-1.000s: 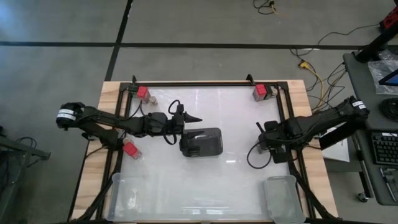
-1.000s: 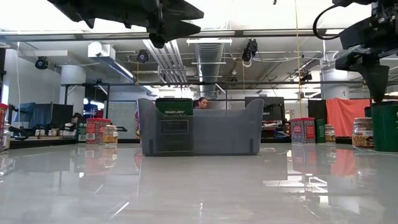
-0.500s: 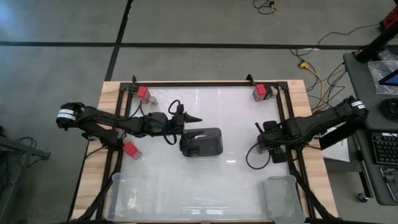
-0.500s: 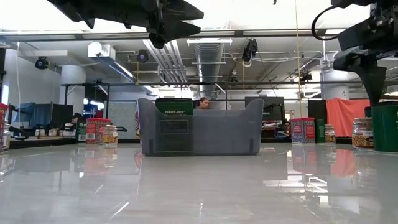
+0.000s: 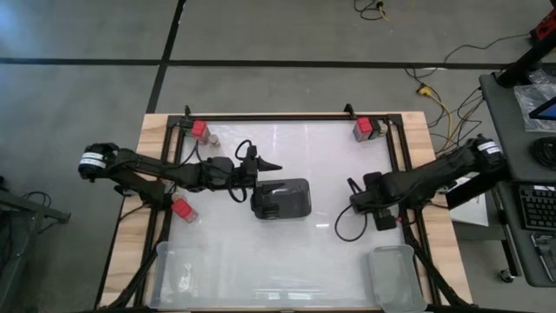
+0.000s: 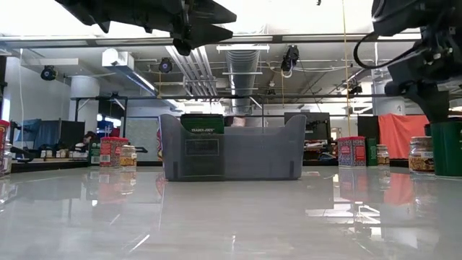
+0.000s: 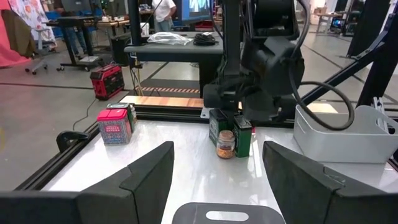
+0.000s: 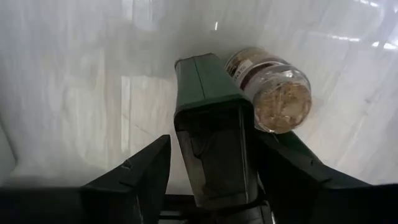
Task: Sort spices by type
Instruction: Put the black seasoning can into the black bin
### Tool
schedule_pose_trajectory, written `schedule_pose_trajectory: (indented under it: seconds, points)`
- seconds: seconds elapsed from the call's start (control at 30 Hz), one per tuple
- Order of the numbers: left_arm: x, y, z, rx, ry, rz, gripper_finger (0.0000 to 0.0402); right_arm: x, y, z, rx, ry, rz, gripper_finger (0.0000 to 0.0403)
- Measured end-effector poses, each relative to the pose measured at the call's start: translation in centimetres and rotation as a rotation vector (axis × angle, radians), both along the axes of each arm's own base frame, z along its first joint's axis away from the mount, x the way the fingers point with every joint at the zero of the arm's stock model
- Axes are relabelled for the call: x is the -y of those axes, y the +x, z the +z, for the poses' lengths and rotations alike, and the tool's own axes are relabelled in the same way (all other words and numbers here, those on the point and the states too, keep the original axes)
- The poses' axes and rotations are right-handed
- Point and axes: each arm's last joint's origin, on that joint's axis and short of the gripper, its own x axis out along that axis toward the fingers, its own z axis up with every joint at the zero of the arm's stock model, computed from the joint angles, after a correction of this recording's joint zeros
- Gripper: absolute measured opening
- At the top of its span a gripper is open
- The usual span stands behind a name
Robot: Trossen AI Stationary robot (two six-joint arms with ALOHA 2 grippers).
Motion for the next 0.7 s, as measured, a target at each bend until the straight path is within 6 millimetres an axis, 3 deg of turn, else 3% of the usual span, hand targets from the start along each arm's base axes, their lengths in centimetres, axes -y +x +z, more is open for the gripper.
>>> schedule_pose_trajectory:
  seconds: [0.17, 0.37, 0.53, 0.7]
  points:
    - [0.0, -0.6, 0.3, -0.034, 0.043, -0.006, 0.0230, 0.0, 0.1, -0.2, -0.012, -0.001, -0.001, 0.0179]
    - [-0.1, -2.5, 2.7, 0.028, 0.149, -0.025, 0.0230, -0.3, 0.4, 0.6, 0.009, 0.047, -0.081, 0.0120]
    - [-0.1, -3.2, 1.8, 0.005, 0.194, -0.087, 0.0230, -0.8, 1.2, 2.1, 0.036, 0.132, -0.144, 0.0120]
    - [-1.0, -3.0, 0.2, -0.101, 0.137, -0.064, 0.0230, -1.4, 3.6, 5.2, 0.159, 0.149, -0.173, 0.0124]
